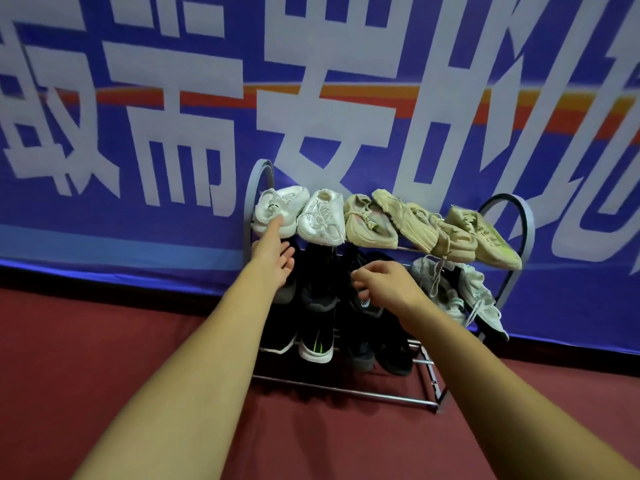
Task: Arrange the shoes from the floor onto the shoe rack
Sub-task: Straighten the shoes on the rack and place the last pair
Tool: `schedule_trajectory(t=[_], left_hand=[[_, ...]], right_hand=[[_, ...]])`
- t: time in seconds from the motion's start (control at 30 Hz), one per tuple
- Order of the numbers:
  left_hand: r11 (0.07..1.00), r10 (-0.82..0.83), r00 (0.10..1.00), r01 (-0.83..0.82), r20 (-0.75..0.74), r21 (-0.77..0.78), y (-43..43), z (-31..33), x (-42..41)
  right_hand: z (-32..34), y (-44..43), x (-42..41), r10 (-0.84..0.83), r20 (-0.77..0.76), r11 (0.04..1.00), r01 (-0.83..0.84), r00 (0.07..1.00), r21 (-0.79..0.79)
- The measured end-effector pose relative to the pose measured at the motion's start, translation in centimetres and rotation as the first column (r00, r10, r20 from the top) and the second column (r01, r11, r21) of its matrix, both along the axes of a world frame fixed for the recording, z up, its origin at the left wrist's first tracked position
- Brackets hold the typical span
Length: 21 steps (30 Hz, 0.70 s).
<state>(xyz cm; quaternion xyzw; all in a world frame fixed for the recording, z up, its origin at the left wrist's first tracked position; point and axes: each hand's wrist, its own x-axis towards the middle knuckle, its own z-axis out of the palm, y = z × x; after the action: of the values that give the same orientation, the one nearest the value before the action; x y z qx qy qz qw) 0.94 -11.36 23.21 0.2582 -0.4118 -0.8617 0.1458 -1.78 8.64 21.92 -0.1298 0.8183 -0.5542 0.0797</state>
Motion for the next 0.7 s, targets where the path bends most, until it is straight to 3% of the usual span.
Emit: schedule_trajectory(t=[0.43,0.57,0.7], left_hand=[[0.989,0.143,0.987,-0.141,-0.079,0.032,-1.0,1.0,-1.9],[0.979,0.200,0.967,-0.204,-0.158,-0.010,-0.5,2.3,0.1],[0.976,0.218,0.954,-0.212,-0.206,0.051,-0.4,2.9,1.8]], right_hand=[[0.3,-3.3,-3.0,0.044,0.076,0.989,-0.033,0.996,-0.141],[1.4,-4.5,-1.9,0.068,0.075,0.950,-0.041,0.995,-0.308],[3.0,-4.4,-0.6,0.087,0.103,0.901,-0.033,0.991,-0.433]])
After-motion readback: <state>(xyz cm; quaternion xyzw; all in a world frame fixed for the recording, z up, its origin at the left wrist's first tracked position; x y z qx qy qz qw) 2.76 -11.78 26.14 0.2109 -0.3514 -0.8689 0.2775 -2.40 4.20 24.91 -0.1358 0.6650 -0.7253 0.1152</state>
